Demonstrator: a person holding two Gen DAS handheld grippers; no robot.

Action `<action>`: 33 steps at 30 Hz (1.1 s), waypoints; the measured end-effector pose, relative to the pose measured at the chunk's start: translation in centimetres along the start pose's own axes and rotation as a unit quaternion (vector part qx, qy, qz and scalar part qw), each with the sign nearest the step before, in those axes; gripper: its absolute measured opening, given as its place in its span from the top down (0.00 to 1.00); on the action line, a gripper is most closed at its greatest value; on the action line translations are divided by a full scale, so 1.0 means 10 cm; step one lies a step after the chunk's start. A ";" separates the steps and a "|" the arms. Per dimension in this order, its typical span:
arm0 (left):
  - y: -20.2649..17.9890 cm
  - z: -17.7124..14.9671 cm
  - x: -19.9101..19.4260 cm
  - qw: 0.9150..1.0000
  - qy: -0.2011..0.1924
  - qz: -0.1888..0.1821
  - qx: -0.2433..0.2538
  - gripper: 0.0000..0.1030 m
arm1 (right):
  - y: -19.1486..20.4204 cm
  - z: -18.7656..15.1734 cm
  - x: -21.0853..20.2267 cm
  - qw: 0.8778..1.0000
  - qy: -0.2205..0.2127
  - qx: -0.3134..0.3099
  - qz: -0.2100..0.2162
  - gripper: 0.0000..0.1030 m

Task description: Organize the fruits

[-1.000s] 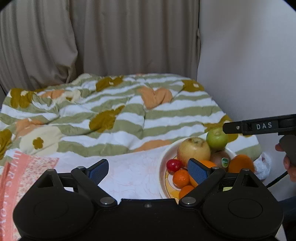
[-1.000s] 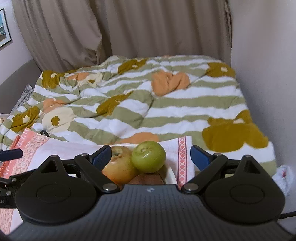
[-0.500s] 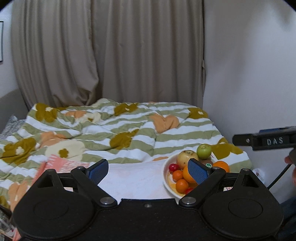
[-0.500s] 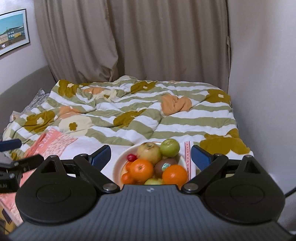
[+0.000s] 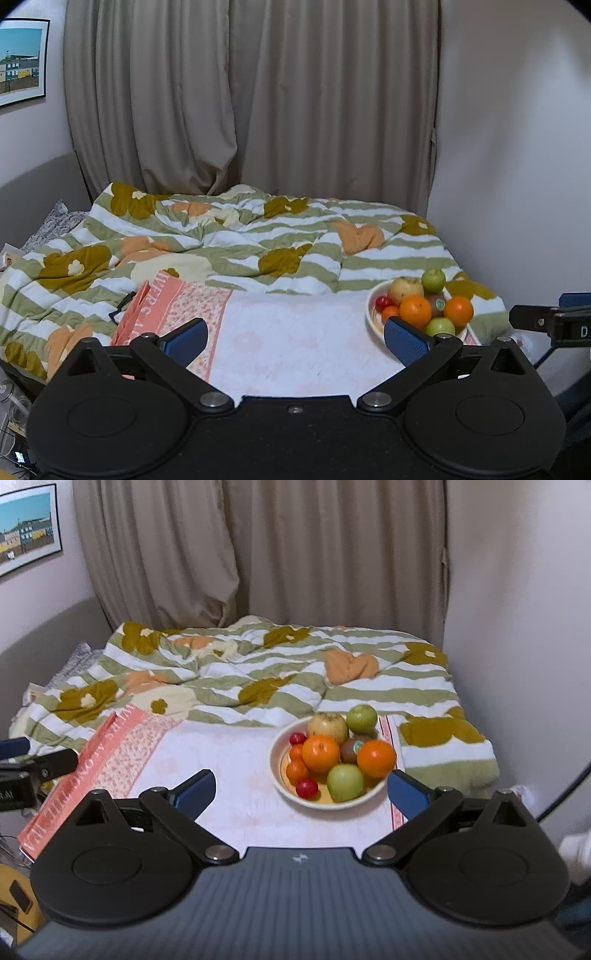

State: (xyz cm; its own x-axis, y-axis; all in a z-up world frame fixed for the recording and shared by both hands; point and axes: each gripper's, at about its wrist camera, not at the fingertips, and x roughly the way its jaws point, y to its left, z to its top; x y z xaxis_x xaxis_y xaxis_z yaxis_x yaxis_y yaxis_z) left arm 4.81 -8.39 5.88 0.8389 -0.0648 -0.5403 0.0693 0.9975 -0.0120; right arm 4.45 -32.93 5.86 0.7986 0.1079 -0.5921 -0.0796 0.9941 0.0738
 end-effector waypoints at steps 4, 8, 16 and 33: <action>0.10 -0.10 -0.06 1.000 0.001 0.003 0.011 0.00 | 0.15 -0.16 -0.01 1.000 0.009 0.000 -0.020 0.00; 0.20 -0.18 -0.09 1.000 0.006 -0.002 0.009 0.00 | 0.25 -0.27 -0.04 0.999 0.017 0.010 -0.025 0.00; 0.24 -0.23 -0.08 1.000 0.011 -0.017 0.016 0.00 | 0.35 -0.33 -0.07 0.999 0.018 0.017 -0.037 0.00; 0.27 -0.25 -0.06 1.000 0.010 -0.020 0.018 0.00 | 0.40 -0.35 -0.05 0.998 0.024 0.019 -0.045 0.00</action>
State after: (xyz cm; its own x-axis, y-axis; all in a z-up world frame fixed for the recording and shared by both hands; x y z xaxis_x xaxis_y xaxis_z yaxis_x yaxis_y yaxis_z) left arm 3.14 -5.64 4.09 0.8244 -0.1038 -0.5563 0.1225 0.9925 -0.0036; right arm 1.65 -29.00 3.62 0.7715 0.0191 -0.6359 0.0152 0.9987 0.0484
